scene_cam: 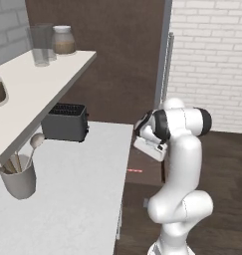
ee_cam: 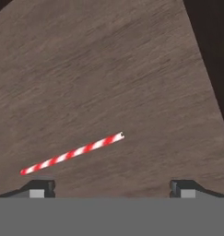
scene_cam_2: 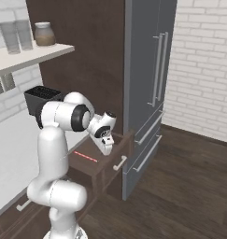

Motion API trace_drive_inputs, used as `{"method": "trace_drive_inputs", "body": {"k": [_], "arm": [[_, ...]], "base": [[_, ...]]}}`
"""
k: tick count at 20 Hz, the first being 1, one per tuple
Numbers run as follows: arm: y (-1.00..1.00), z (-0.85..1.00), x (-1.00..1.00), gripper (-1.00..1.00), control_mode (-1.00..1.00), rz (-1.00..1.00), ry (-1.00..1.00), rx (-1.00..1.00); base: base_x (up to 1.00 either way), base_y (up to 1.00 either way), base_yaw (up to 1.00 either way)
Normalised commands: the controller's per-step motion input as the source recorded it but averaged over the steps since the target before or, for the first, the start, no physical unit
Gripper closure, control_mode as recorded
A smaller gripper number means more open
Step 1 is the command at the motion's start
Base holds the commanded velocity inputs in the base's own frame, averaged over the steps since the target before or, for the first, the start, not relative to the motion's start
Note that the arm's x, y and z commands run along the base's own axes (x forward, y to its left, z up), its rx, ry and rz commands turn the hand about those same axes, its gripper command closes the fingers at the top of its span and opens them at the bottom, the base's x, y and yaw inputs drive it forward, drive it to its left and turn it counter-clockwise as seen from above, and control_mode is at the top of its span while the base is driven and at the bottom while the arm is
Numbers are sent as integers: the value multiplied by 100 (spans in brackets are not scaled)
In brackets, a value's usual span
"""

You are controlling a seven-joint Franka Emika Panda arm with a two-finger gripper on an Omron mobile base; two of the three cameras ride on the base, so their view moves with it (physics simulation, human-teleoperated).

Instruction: Take a straw from the drawer in front and place it inside the glass cup on the dining counter.

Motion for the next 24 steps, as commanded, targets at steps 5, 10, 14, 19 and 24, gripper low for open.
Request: {"method": "trace_drive_inputs", "body": {"k": [5, 10, 14, 19, 24], "arm": [[-94, -23, 0, -100, -100, 5, 0, 0], [-98, -23, 0, -100, -100, 6, 0, 0], [-96, -21, 0, -100, -100, 6, 0, 0], [-93, -14, 0, -100, -100, 7, 0, 0], [-86, -17, -4, -100, -100, 8, 0, 0]], "base": [[0, 0, 0], [0, 0, 0], [0, 0, 0], [0, 0, 0], [0, 0, 0]]}}
